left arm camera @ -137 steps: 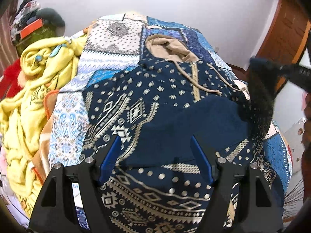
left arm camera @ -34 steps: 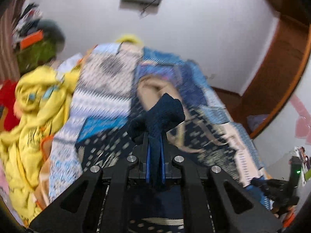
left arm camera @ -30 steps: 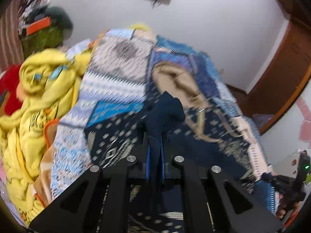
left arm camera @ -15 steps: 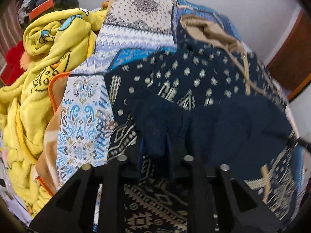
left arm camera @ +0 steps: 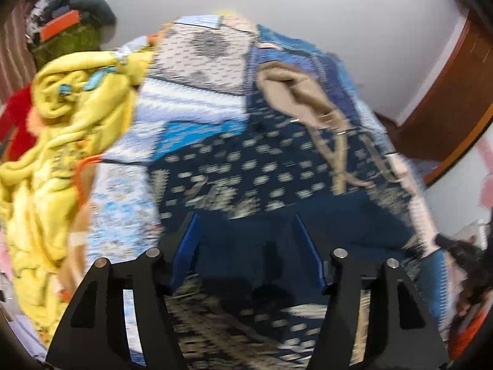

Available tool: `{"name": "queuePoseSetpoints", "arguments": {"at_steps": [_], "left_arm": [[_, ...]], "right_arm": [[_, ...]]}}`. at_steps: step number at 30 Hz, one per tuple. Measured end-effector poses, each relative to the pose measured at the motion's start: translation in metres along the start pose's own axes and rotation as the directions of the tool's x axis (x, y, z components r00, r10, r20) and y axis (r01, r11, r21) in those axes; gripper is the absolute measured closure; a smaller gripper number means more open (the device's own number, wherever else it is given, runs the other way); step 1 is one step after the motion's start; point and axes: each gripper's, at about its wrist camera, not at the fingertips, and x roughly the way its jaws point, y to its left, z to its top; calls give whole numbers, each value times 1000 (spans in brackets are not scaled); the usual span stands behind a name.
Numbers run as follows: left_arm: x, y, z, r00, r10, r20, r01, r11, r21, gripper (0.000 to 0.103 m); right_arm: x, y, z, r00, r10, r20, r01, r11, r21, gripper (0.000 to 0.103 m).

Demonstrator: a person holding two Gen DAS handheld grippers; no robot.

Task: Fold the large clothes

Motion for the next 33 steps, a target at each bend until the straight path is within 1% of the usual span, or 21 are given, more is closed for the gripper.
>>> {"name": "queuePoseSetpoints", "arguments": {"at_steps": [3,5,8,10,12,14,15,17,18,19,20,21,22,23,24,26,28,29,33], "left_arm": [[14,-26,11,998,-64,-26,64,998,5,39],[28,-42,18,996,-81,-48,81,997,9,38],[55,-64,23,993,-68,-94,73,996,52,38],[72,-73,22,989,-69,-133,77,995,57,38],[87,-76,22,981,-94,-170,104,993,54,38],[101,-77,20,975,-100,-199,111,993,40,38],[106,-75,19,972,-109,-209,117,993,24,38],[108,-71,17,970,-135,-204,137,991,-1,39],[105,-70,16,971,-149,-189,151,988,-1,44],[101,-71,14,970,-167,-178,171,985,10,58],[98,-73,12,966,-186,-179,194,981,27,66],[95,-75,10,963,-196,-183,208,977,44,80],[90,-78,8,964,-197,-180,212,975,65,86],[82,-83,5,967,-192,-165,211,972,107,90],[77,-87,3,969,-191,-156,213,967,137,99],[61,-96,-1,970,-203,-135,227,955,193,100],[49,-103,-6,962,-239,-129,263,940,217,100],[43,-106,-8,961,-244,-129,268,935,231,100],[30,-118,-9,967,-225,-120,249,933,260,100]], "right_arm": [[1,10,3,1000,-25,7,25,998,-53,95],[5,16,3,1000,-21,0,21,997,-78,96],[11,25,3,1000,-17,-11,16,994,-112,95],[13,31,2,1000,-15,-11,14,990,-139,95],[16,39,3,1000,-21,-7,19,984,-177,95],[21,45,4,1000,-23,-11,20,980,-198,95],[23,46,4,1000,-18,-16,15,980,-201,95],[25,46,6,1000,-3,-20,-1,981,-195,95],[25,44,7,1000,9,-21,-13,982,-186,95],[25,42,7,1000,22,-21,-25,984,-175,95],[25,41,8,999,33,-20,-36,986,-165,95],[24,39,8,999,44,-18,-46,987,-156,95],[22,37,8,999,51,-14,-53,987,-150,95],[20,36,7,998,57,-7,-57,987,-147,95],[18,37,7,998,57,-2,-56,988,-147,95],[13,36,5,998,60,14,-58,987,-147,95],[8,36,3,997,70,23,-66,987,-146,95],[6,36,2,997,70,28,-65,987,-145,95],[-1,36,2,998,49,44,-43,989,-143,95]]}}
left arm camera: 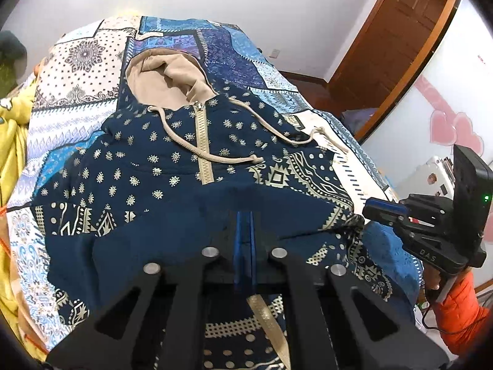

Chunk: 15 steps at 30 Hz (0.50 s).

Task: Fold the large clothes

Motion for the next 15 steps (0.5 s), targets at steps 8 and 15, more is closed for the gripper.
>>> {"name": "queuePoseSetpoints", "arguments": {"at_steps": [8,15], "left_arm": [[12,-11,6,997,78,-12,-78,997,-4,54],[52,9,25,987,131,-92,-135,990,-36,52]], "right_arm": [[-11,5,-3,999,9,36,-8,1000,-21,95],[-2,2,-9,1000,8,-1,-8,1000,-26,94]]}}
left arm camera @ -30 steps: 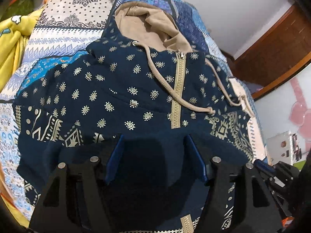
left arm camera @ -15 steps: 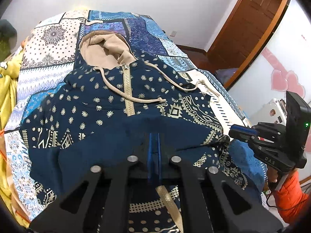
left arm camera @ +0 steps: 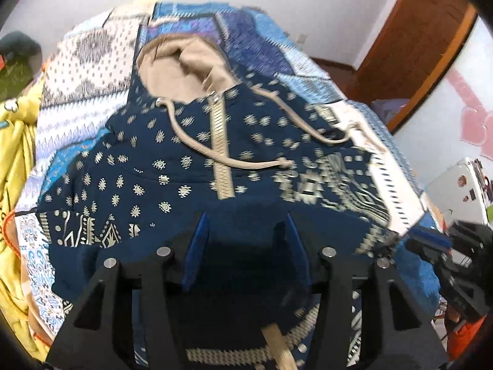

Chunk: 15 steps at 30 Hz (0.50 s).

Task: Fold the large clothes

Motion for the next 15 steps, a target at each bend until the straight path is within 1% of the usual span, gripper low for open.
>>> {"name": "queuePoseSetpoints", "arguments": {"at_steps": [3,5,6,8,9,10,11,13,15], "left_arm": [[17,15,4,999,-22,-28,20,998,-64,52],[25,23,3,996,-75,-43,70,992,-106,52],[27,25,1,995,-92,-43,86,989,-118,52],[27,25,-2,995,-97,-26,94,989,-111,54],[26,23,-3,996,-93,-15,91,991,-94,63],[23,21,-4,997,-79,-2,78,995,-69,76],[20,17,-4,998,-58,9,58,998,-39,81],[10,10,-5,999,-37,39,37,999,6,97],[-4,4,-4,997,-10,80,7,999,42,102]], "right_arm": [[4,-3,-1,1000,4,-10,-4,1000,6,94],[4,-4,-2,1000,11,-12,-11,1000,10,94],[5,-5,-2,1000,14,-13,-14,1000,13,94],[6,-6,-2,1000,16,-16,-16,1000,16,94],[7,-6,-2,1000,13,-18,-13,1000,16,94],[8,-6,-2,1000,9,-21,-8,1000,16,94],[8,-6,-3,1000,5,-25,-5,1000,16,94],[10,-6,-3,999,-1,-35,2,1000,18,94],[11,-6,-3,999,-7,-43,8,1000,20,94]]}}
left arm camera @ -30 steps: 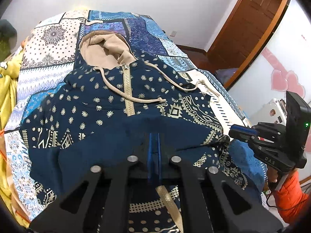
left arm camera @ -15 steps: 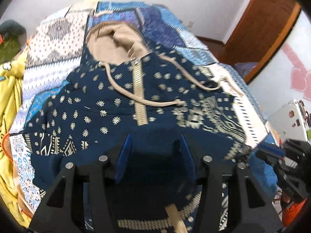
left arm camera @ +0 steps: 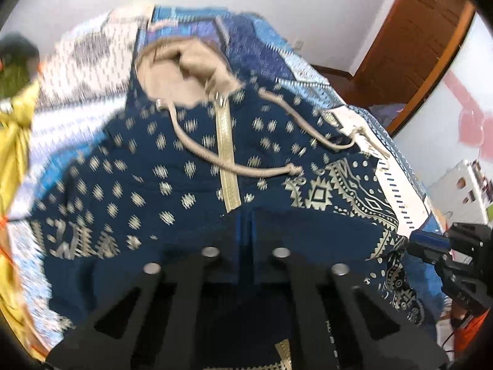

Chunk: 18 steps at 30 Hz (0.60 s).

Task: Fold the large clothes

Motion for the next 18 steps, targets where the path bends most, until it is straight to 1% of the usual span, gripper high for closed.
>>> {"name": "queuePoseSetpoints", "arguments": {"at_steps": [4,5,7,9,11,14,17,18], "left_arm": [[-37,-11,1,994,18,106,-23,999,42,103],[-47,-14,-1,992,6,124,-12,999,51,103],[-59,-16,-5,991,-26,134,17,998,62,103],[-62,-17,-9,992,-37,119,30,997,64,103],[-59,-20,-15,996,-43,81,37,997,72,103],[-54,-22,-22,999,-21,39,19,998,64,102],[-47,-23,-24,999,-33,-4,34,999,39,99],[-45,-23,-24,999,-34,-11,35,999,30,96]], "right_arm": [[-2,0,0,1000,2,1,-2,1000,12,94],[-3,1,1,1000,3,4,-3,1000,13,94],[-6,3,1,1000,4,10,-4,1000,9,94],[-8,6,2,1000,2,14,-2,1000,3,94],[-10,8,3,1000,0,18,0,1000,-3,94],[-12,10,4,1000,-6,21,7,1000,-8,94],[-11,10,4,1000,-17,17,18,1000,-10,94],[-11,10,4,1000,-20,15,21,1000,-11,94]]}}
